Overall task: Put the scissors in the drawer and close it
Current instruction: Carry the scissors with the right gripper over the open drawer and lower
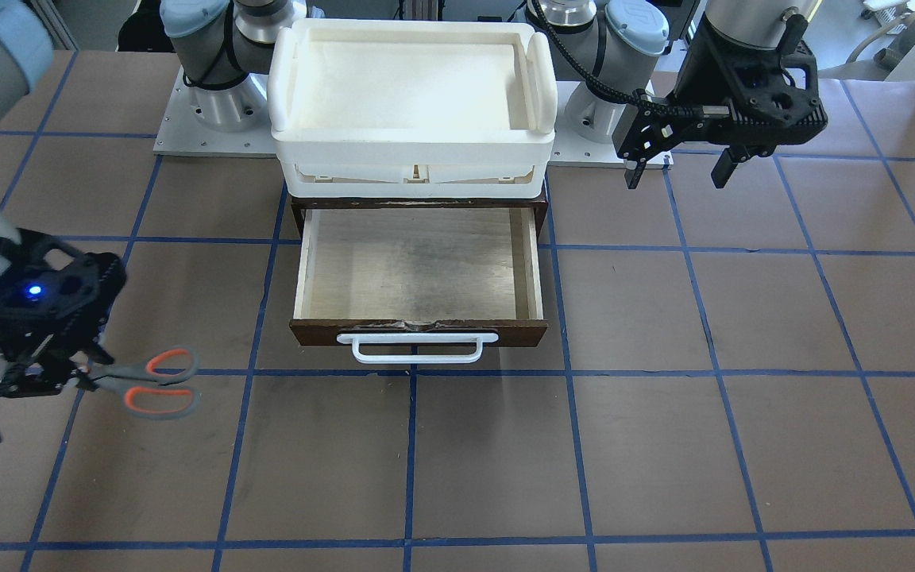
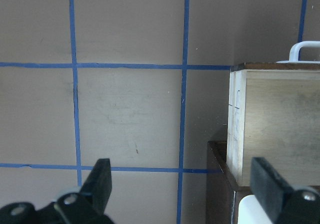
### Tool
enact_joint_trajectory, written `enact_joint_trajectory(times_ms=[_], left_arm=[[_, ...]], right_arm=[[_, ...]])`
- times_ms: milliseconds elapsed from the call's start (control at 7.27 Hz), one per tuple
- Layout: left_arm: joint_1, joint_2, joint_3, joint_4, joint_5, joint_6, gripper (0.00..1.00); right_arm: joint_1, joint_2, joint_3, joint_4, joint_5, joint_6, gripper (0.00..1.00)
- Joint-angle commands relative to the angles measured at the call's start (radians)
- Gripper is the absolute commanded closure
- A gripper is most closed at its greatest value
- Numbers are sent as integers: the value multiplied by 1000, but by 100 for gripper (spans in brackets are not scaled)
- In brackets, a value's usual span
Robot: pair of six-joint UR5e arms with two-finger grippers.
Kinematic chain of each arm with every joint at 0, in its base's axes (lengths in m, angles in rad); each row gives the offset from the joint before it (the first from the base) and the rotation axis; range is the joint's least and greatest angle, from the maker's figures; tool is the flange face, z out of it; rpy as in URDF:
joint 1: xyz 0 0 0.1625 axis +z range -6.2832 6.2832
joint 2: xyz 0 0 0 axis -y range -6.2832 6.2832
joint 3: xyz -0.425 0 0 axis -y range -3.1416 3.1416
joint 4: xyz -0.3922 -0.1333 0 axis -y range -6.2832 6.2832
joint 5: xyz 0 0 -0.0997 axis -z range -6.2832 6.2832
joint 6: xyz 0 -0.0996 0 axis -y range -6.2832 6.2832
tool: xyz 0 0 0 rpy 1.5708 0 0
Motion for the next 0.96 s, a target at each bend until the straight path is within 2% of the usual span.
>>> enact_joint_trajectory(times_ms=[0, 412, 825], left_arm=[[0, -1, 0, 0, 0, 0, 0], [0, -1, 0, 0, 0, 0, 0], [0, -1, 0, 0, 0, 0, 0]], right_arm=[[170, -29, 1, 37, -2, 168, 100], [367, -19, 24, 53, 1, 253, 100], [476, -13, 115, 10, 12, 290, 100]])
